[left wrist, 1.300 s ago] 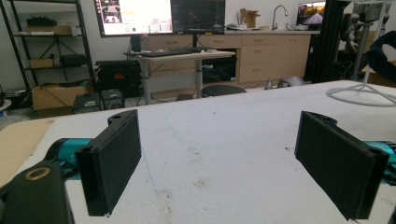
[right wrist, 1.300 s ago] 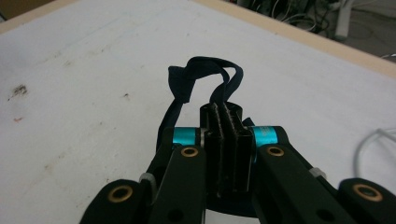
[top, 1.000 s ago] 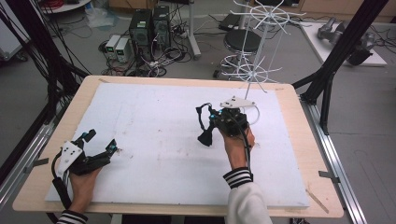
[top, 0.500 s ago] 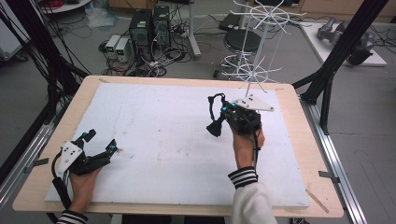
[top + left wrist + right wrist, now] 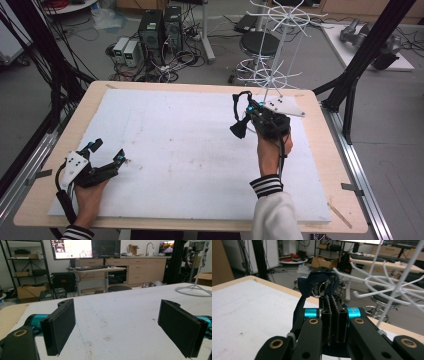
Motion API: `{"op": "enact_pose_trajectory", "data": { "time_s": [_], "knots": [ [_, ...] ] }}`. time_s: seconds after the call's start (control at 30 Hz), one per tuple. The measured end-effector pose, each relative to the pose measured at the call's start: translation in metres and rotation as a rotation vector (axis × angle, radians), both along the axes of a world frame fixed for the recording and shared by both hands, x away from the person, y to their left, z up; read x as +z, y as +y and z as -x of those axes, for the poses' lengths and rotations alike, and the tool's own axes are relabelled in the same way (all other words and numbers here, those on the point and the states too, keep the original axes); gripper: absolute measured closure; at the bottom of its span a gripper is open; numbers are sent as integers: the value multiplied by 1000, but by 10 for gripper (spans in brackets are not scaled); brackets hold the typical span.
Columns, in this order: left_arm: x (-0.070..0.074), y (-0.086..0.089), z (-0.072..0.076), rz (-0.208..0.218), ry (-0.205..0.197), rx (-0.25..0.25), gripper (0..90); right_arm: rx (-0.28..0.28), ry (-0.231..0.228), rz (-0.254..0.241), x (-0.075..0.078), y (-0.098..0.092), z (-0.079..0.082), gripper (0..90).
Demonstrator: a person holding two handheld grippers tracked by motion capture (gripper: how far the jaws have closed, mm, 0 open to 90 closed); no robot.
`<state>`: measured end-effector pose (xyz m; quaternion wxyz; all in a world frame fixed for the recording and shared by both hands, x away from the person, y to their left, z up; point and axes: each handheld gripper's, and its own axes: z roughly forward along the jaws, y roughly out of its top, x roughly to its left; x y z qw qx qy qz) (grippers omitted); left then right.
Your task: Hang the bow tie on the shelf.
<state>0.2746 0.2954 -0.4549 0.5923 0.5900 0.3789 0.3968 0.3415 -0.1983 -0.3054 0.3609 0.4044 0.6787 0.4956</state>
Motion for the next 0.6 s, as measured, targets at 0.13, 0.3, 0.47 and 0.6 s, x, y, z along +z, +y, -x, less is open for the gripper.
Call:
{"op": "enact_pose_trajectory", "data": {
  "time_s": [0.13, 0.3, 0.47, 0.6],
  "knots": [
    [0, 0, 0, 0, 0, 0, 150, -17, -5, -7, 2, -4, 0, 871],
    [0, 0, 0, 0, 0, 0, 150, -37, 0, -15, 2, -9, 0, 871],
    [0, 0, 0, -2, -1, -1, 150, -81, 8, -21, 2, -14, -4, 871],
    [0, 0, 0, -2, 0, -1, 150, -101, 10, -11, 2, -17, -6, 871]
  ]
}}
